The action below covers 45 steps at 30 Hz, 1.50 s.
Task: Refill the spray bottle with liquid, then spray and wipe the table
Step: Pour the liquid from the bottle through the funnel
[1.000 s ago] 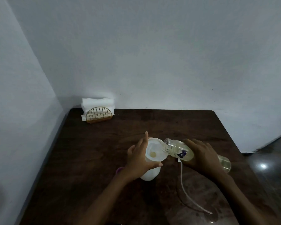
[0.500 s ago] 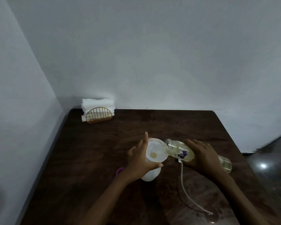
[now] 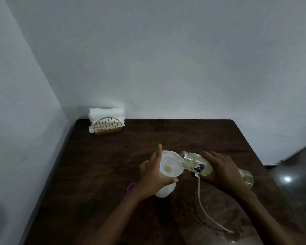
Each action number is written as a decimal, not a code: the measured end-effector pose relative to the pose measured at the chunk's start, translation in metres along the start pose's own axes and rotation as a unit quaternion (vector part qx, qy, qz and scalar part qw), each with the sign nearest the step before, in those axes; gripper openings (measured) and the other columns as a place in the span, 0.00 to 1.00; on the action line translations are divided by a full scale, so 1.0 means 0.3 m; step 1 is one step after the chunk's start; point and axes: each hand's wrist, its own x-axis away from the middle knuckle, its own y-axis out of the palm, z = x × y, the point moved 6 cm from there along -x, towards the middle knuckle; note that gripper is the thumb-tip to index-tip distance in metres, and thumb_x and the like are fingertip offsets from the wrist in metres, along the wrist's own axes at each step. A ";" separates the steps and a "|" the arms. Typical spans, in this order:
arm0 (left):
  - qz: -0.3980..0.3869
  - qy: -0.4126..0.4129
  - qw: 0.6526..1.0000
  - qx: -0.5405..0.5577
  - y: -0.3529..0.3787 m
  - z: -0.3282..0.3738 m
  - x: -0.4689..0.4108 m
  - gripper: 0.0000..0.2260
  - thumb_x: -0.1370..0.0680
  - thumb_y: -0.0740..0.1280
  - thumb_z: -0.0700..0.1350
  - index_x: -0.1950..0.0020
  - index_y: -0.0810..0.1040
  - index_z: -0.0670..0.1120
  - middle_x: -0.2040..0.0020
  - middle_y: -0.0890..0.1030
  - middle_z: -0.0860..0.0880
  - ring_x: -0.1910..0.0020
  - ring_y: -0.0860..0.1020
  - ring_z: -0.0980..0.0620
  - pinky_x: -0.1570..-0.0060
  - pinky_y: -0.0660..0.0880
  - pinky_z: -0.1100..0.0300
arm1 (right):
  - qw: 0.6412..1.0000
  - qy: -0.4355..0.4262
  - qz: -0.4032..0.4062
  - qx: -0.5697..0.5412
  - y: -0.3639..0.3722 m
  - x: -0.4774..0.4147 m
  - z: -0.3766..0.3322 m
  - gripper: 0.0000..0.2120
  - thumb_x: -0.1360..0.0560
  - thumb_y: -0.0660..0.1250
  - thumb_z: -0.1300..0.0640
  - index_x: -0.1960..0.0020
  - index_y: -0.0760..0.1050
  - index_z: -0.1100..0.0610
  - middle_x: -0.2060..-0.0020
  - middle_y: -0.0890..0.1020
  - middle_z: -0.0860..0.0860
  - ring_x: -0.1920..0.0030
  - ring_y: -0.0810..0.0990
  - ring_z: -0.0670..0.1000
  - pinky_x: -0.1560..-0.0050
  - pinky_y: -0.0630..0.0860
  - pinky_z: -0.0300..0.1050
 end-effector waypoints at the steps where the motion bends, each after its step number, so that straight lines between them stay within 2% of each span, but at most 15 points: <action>1: -0.002 -0.001 1.000 0.003 0.000 0.000 0.000 0.50 0.32 0.73 0.56 0.26 0.37 0.56 0.24 0.53 0.53 0.28 0.54 0.49 0.30 0.48 0.54 | 1.000 -0.001 -0.003 -0.001 0.000 0.000 0.000 0.29 0.44 0.78 0.42 0.47 0.76 0.53 0.62 0.81 0.49 0.64 0.80 0.53 0.66 0.71 0.46; 7: -0.007 -0.005 1.000 0.007 0.002 0.006 0.003 0.50 0.32 0.73 0.55 0.26 0.36 0.56 0.24 0.51 0.54 0.27 0.52 0.49 0.30 0.47 0.54 | 1.000 0.003 -0.016 -0.003 0.000 -0.003 0.000 0.30 0.43 0.77 0.41 0.46 0.76 0.52 0.61 0.81 0.49 0.63 0.80 0.52 0.65 0.70 0.44; 11: -0.007 -0.004 1.000 0.008 0.006 0.004 0.001 0.50 0.32 0.73 0.56 0.26 0.36 0.56 0.24 0.51 0.54 0.28 0.53 0.49 0.32 0.48 0.57 | 1.000 0.004 -0.008 -0.003 -0.013 -0.004 -0.005 0.28 0.42 0.66 0.36 0.48 0.76 0.52 0.63 0.80 0.49 0.65 0.80 0.53 0.68 0.74 0.47; 15: -0.004 0.000 1.000 0.004 0.005 0.004 0.001 0.50 0.32 0.73 0.56 0.26 0.36 0.55 0.24 0.51 0.54 0.27 0.53 0.50 0.33 0.47 0.58 | 1.000 -0.003 -0.017 -0.001 -0.009 -0.002 -0.004 0.30 0.45 0.77 0.42 0.47 0.76 0.53 0.62 0.81 0.49 0.64 0.80 0.53 0.65 0.72 0.44; 17: -0.003 0.001 1.000 0.003 0.004 0.002 0.001 0.50 0.32 0.73 0.57 0.26 0.36 0.55 0.24 0.51 0.54 0.27 0.53 0.50 0.34 0.47 0.59 | 1.000 -0.002 -0.011 0.001 -0.015 -0.004 -0.005 0.30 0.45 0.78 0.42 0.47 0.76 0.53 0.62 0.81 0.49 0.64 0.80 0.53 0.65 0.72 0.44; 20: -0.002 0.006 1.000 -0.005 0.002 0.004 -0.001 0.50 0.32 0.72 0.57 0.26 0.36 0.54 0.24 0.52 0.53 0.27 0.54 0.51 0.33 0.47 0.59 | 1.000 0.002 -0.007 0.004 -0.027 -0.008 -0.014 0.28 0.41 0.65 0.36 0.48 0.75 0.51 0.63 0.81 0.48 0.65 0.80 0.51 0.67 0.72 0.45; 22: -0.002 0.005 1.000 -0.006 0.002 0.005 -0.001 0.50 0.32 0.73 0.57 0.26 0.37 0.55 0.24 0.52 0.53 0.27 0.54 0.51 0.32 0.47 0.57 | 1.000 0.000 -0.008 0.001 -0.026 -0.010 -0.015 0.28 0.41 0.62 0.35 0.48 0.75 0.51 0.63 0.81 0.48 0.65 0.80 0.51 0.67 0.72 0.45; 27: -0.001 0.002 1.000 -0.005 0.003 -0.001 -0.003 0.50 0.32 0.73 0.58 0.26 0.36 0.56 0.24 0.52 0.54 0.27 0.54 0.50 0.32 0.48 0.58 | 1.000 0.003 -0.021 0.005 -0.014 -0.007 -0.008 0.29 0.45 0.77 0.42 0.47 0.76 0.52 0.62 0.80 0.49 0.64 0.80 0.53 0.65 0.72 0.45; 31: 0.001 0.000 1.000 -0.004 0.000 0.002 -0.001 0.51 0.33 0.73 0.57 0.26 0.37 0.56 0.24 0.52 0.53 0.27 0.54 0.50 0.30 0.48 0.55 | 1.000 0.000 -0.010 0.005 -0.021 -0.009 -0.009 0.27 0.43 0.71 0.40 0.48 0.74 0.51 0.63 0.80 0.49 0.65 0.80 0.52 0.67 0.73 0.46; 36: -0.002 0.003 1.000 0.002 -0.005 0.012 0.006 0.50 0.32 0.73 0.56 0.26 0.37 0.55 0.24 0.52 0.53 0.27 0.53 0.50 0.30 0.48 0.55 | 1.000 -0.002 -0.016 -0.001 -0.010 -0.008 -0.005 0.30 0.46 0.78 0.46 0.47 0.76 0.53 0.61 0.81 0.50 0.64 0.80 0.54 0.65 0.74 0.47; 45: 0.002 0.003 1.000 -0.001 -0.002 0.012 0.004 0.50 0.32 0.73 0.56 0.26 0.37 0.54 0.24 0.53 0.54 0.27 0.54 0.51 0.30 0.48 0.56 | 1.000 -0.002 -0.010 0.006 -0.015 -0.009 -0.006 0.31 0.47 0.80 0.46 0.47 0.76 0.54 0.62 0.81 0.50 0.64 0.80 0.53 0.65 0.72 0.45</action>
